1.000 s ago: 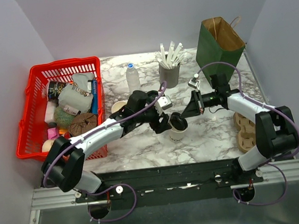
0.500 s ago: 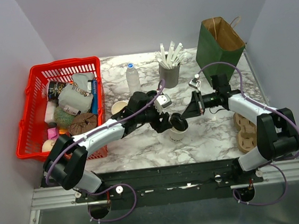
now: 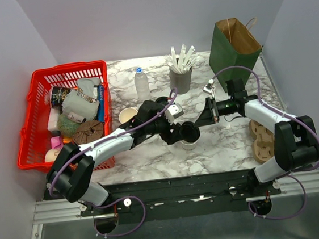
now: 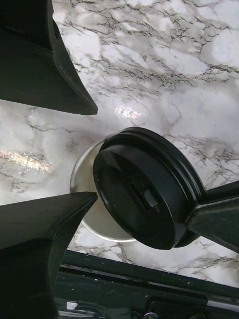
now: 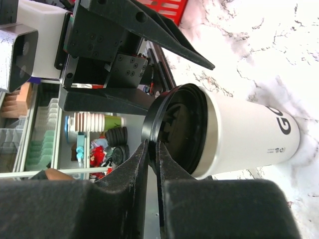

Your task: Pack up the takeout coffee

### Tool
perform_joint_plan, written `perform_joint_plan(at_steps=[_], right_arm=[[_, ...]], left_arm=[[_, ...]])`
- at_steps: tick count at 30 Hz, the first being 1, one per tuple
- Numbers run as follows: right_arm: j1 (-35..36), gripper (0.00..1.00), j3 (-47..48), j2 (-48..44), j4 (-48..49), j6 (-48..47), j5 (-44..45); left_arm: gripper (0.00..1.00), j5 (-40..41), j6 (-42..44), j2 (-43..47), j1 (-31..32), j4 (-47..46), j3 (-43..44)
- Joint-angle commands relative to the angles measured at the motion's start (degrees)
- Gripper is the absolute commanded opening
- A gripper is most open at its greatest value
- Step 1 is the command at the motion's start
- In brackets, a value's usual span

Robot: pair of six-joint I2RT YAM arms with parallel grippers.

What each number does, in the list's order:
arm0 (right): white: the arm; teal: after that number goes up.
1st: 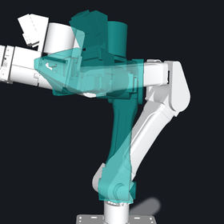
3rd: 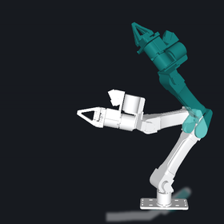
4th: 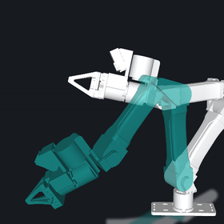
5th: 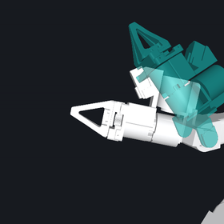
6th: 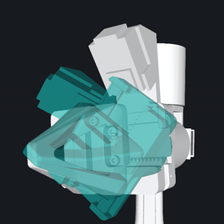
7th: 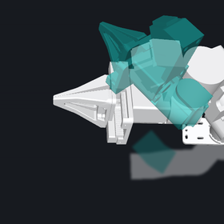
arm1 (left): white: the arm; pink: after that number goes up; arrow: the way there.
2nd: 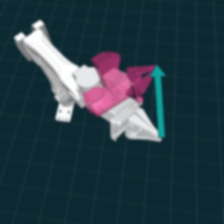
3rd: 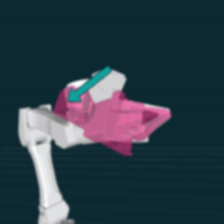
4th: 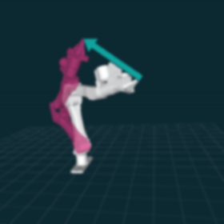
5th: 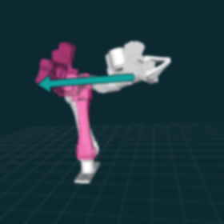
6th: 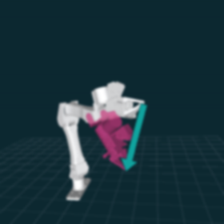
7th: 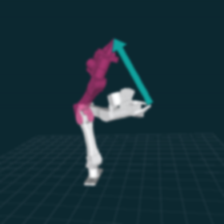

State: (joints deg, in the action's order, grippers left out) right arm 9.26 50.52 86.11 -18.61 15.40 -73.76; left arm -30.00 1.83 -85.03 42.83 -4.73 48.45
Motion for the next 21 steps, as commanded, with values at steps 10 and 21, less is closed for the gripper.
perform_joint_plan(at_steps=[10,21], right_arm=[[-0.38,0.24,2.83,0.11,-4.85,-5.02,4.15],[-0.82,0.26,3.53,0.73,-7.67,-8.54,6.69]], left_arm=[[0.72,-3.75,-0.95,1.01,0.24,-2.39,-0.72],[0.72,-5.86,-1.65,0.92,0.24,-2.91,-0.02]])
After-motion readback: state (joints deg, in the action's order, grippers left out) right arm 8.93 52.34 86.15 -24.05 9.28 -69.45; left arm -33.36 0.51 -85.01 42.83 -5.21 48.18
